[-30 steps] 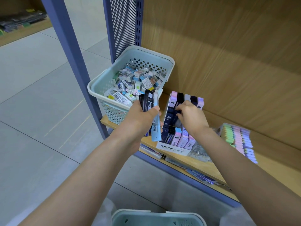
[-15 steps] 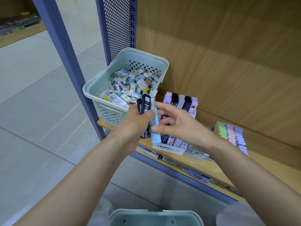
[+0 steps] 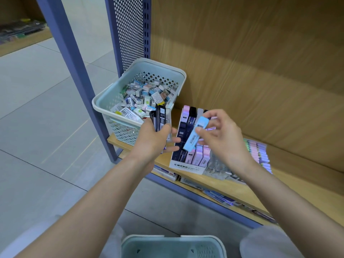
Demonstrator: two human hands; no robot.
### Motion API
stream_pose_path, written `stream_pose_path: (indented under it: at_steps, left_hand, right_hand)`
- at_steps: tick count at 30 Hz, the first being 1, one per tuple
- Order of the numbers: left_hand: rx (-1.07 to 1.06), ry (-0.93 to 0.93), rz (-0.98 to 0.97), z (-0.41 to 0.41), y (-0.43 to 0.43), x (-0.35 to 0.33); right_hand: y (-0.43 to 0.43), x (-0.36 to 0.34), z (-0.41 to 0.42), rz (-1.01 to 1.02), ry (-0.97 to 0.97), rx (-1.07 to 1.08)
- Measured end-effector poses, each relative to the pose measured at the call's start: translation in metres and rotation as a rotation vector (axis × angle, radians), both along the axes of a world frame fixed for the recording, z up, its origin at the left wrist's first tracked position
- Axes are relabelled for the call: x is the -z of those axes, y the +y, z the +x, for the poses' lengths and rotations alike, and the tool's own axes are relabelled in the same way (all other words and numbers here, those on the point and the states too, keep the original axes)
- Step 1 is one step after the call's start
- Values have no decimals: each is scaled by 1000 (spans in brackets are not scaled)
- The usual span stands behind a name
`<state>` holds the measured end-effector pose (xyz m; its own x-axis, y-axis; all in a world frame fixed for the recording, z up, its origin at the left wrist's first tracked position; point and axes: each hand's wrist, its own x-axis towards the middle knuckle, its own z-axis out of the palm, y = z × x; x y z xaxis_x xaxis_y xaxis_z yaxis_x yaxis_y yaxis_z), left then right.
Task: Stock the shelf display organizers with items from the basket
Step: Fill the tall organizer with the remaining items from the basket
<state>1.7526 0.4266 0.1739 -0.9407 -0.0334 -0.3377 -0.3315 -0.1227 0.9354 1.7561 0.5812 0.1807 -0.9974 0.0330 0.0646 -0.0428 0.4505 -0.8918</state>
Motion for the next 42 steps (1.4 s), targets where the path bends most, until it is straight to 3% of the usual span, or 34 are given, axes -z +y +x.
stream_pose_path:
  at_steps: [5,19,22,30,33,38,42]
  left_hand:
    - [0,9,2,0,-3,-5]
    - [25,-13,0,-6,-5,-3]
    - [28,-25,7,-7,-4,-2]
    - [30,-40,16,-6,-4,-2]
    - [32,-42,21,-6,-3,-2]
    - [37,-39,16,-5,0,-2]
    - [69,-25,32,-5,-2,-2]
  right_hand:
    - [33,16,-35,239,135,154]
    - [30,75,-78,813,57,-101]
    - [24,76,-81,851,70,-108]
    - [21,75,-87,721,-30,-124]
    - [24,79,-87,854,-39,-153]
    - [28,83,-86,1143,142,-96]
    - [25,86,-81,1260,173,-99]
